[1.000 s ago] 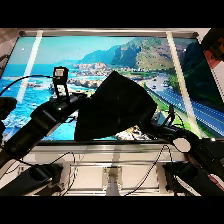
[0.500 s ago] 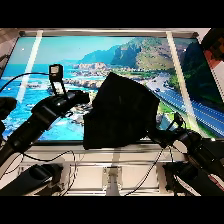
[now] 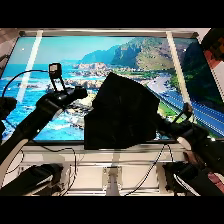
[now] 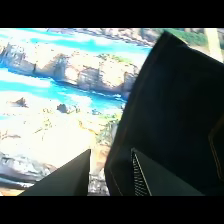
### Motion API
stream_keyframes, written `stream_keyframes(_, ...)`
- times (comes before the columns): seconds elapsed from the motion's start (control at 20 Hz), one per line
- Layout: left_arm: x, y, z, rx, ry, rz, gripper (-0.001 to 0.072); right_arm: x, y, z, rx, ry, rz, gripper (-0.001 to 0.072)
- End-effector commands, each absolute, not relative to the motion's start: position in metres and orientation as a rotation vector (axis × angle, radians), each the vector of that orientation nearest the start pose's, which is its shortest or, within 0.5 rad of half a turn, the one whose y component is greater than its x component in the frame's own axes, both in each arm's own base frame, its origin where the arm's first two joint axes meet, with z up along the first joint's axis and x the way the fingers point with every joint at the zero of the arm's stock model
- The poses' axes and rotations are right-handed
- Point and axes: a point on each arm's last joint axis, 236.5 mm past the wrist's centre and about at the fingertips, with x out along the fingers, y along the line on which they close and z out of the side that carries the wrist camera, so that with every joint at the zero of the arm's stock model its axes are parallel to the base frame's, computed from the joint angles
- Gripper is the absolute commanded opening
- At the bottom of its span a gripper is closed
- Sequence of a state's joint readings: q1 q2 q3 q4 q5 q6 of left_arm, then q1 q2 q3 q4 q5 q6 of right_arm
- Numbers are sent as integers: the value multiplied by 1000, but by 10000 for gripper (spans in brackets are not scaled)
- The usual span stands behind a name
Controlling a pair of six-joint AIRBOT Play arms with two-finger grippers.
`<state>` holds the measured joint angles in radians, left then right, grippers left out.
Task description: Fold the clothes and pants, and hang the long-sleeved shirts on hangers.
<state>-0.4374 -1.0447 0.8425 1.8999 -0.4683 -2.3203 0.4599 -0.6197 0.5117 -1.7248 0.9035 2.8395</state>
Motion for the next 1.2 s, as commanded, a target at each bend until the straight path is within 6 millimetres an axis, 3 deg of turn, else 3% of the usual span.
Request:
stream_keyframes(0.0,432,-129,37,-494,723,-43,204,280,56,15,749,942,-320,488)
stream_keyframes(0.1,435,-129,18,-476,772,-76,199,287,50,11,754,1012,-242,488)
stream_keyframes(0.25,418,-160,-5,-520,901,-196,199,306,52,17,845,1072,-62,488)
stream_keyframes(0.4,409,-192,-15,-660,982,-329,199,316,53,11,923,1188,81,496)
stream_keyframes(0.45,408,-199,-18,-678,995,-374,202,317,55,6,935,1240,111,535)
stream_keyframes(0.5,407,-205,-21,-706,1010,-404,233,316,57,-1,928,1294,138,555)
stream_keyframes(0.55,405,-209,-25,-732,1029,-419,358,318,58,-7,935,1335,149,555)
stream_keyframes(0.6,403,-211,-31,-752,1054,-421,499,321,58,-13,942,1361,150,554)
stream_keyframes(0.65,401,-212,-37,-761,1076,-421,544,325,56,-16,946,1371,147,555)
stream_keyframes(0.9,407,-224,-52,-962,1119,-378,546,354,43,-11,930,1300,125,554)
stream_keyframes(1.15,410,-211,-68,-949,1133,-348,545,371,39,10,902,1245,144,555)
